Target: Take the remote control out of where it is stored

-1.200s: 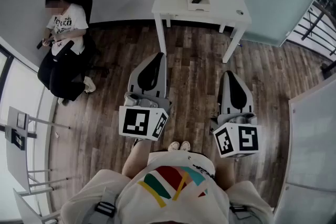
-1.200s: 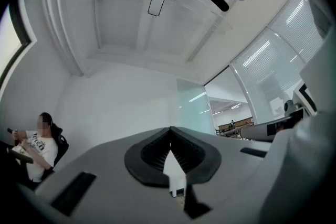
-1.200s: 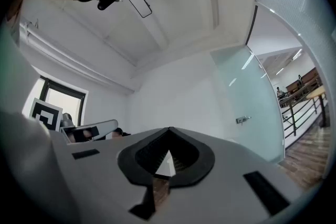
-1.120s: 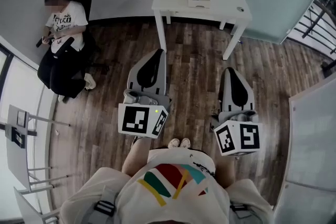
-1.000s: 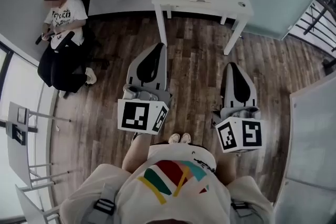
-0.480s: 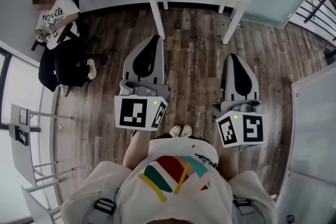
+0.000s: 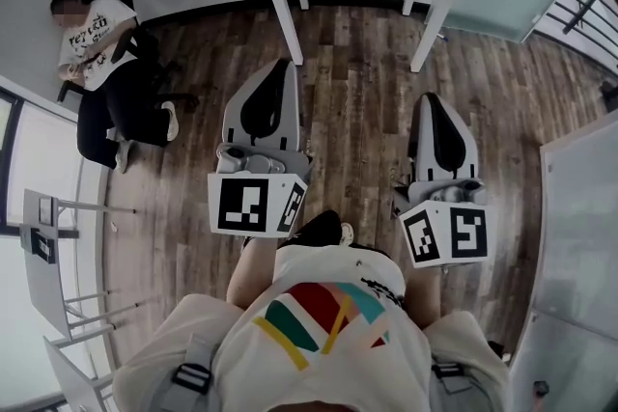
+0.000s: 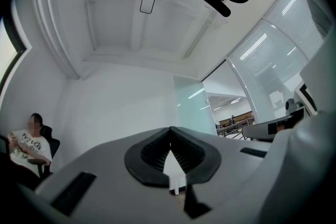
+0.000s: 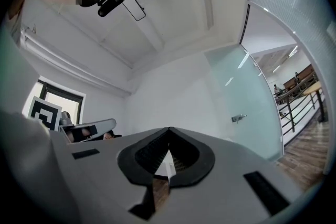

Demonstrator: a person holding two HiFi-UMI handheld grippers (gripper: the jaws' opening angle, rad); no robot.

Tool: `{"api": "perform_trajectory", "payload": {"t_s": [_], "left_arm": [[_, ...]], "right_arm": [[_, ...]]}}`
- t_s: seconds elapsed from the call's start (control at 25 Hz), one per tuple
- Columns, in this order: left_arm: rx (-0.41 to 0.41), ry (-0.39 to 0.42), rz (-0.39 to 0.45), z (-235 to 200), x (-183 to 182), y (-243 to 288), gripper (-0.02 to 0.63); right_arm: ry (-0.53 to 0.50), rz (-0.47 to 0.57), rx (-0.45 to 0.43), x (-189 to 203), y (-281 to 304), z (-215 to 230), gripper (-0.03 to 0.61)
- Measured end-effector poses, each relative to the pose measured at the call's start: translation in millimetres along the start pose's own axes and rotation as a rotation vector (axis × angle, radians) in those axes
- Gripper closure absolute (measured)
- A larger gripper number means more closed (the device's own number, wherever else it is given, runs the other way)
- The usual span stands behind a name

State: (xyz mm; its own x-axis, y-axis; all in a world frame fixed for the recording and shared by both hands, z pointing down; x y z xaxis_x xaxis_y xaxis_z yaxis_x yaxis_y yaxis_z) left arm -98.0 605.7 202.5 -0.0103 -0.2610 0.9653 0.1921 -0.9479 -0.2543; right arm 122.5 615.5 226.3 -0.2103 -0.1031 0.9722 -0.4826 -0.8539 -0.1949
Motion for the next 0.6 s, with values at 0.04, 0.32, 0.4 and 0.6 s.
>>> {"api": "perform_trajectory", "payload": {"t_s": [0.04, 0.32, 0.4, 0.6], "left_arm": [[0.001, 0.002, 0.000, 1, -1, 1, 0.606], [0.001, 0.006, -0.017, 4, 5, 10, 0.606], [0.001, -0.003, -0.019, 2, 11, 13, 0.606], [0.021, -0.025, -0.020, 0, 28, 32, 0.606]], "right_arm": [[0.010, -0.005, -0.012, 1, 1, 1, 0.577], [0.102, 0.007, -0.076, 9, 5, 6, 0.577], [0.122, 0.009, -0.068, 13, 6, 11, 0.577], [0.120, 0.018, -0.051, 21, 15, 24, 0.577]]}}
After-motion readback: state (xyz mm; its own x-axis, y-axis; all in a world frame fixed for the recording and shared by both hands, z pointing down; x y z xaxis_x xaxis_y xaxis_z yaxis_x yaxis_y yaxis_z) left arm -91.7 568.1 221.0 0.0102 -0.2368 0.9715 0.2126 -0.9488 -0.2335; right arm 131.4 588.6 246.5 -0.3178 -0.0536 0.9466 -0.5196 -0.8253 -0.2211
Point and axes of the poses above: the fingertips, and each gripper's own axes: y forward along the fingers, z to its right, x out of its underside, the point moved 8 cm from there along -y, backward along the fingers, and after that the axes turned 7 degrees about -x, right-handed, at the moved point
